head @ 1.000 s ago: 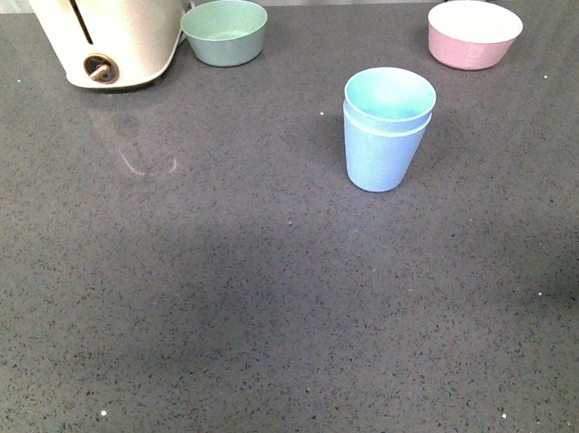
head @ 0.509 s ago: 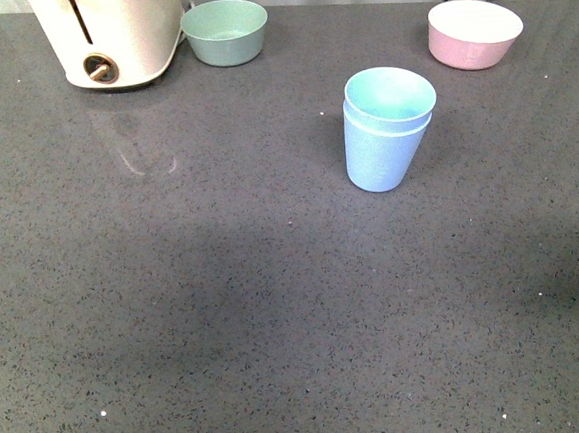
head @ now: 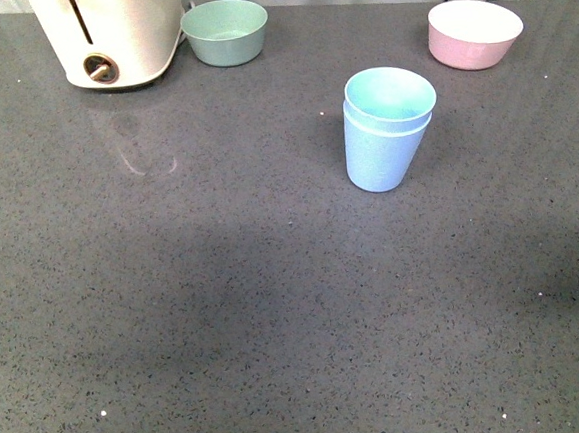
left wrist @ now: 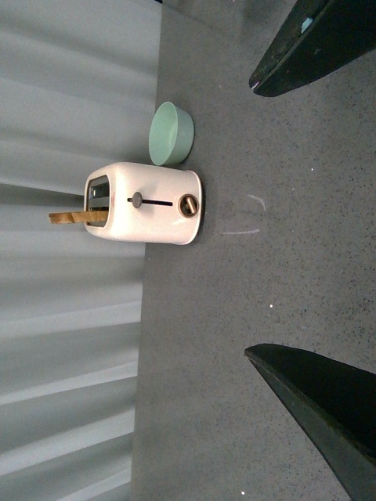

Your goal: Stack blue cups with both arms

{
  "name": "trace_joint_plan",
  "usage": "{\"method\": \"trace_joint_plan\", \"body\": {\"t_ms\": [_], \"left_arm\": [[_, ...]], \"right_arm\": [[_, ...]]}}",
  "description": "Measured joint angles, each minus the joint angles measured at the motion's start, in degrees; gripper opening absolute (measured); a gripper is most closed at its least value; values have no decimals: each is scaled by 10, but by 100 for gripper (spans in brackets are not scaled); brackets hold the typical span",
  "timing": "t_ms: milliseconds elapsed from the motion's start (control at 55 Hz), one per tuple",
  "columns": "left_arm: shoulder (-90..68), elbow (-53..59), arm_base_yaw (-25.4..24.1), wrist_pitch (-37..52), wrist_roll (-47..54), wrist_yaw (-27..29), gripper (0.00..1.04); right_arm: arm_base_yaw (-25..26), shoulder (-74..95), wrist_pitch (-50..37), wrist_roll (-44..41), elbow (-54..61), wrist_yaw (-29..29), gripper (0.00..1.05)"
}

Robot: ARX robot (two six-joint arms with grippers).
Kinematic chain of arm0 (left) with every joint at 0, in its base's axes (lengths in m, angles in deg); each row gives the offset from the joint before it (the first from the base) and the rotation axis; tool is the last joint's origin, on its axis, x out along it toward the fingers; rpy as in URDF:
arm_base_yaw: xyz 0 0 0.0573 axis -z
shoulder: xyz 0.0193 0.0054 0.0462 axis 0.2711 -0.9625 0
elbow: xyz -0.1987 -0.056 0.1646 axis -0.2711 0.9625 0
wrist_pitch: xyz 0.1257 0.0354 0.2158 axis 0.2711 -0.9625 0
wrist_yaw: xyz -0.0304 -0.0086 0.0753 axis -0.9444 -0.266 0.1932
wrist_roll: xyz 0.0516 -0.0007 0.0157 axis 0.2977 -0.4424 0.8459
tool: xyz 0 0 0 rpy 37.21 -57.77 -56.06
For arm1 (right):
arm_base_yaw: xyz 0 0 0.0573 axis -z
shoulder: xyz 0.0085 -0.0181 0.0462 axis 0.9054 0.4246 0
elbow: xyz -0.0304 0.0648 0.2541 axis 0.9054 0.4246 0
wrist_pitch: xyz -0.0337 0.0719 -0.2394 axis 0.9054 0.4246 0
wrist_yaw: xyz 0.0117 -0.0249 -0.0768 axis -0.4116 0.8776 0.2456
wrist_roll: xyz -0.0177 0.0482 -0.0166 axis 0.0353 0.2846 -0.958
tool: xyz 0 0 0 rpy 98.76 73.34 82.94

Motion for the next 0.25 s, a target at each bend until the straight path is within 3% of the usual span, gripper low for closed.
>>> {"method": "trace_joint_plan", "body": {"t_ms": [255], "left_arm": [[0, 0, 0, 0, 0, 0, 96]], "right_arm": [[0, 0, 0, 0, 0, 0, 96]]}}
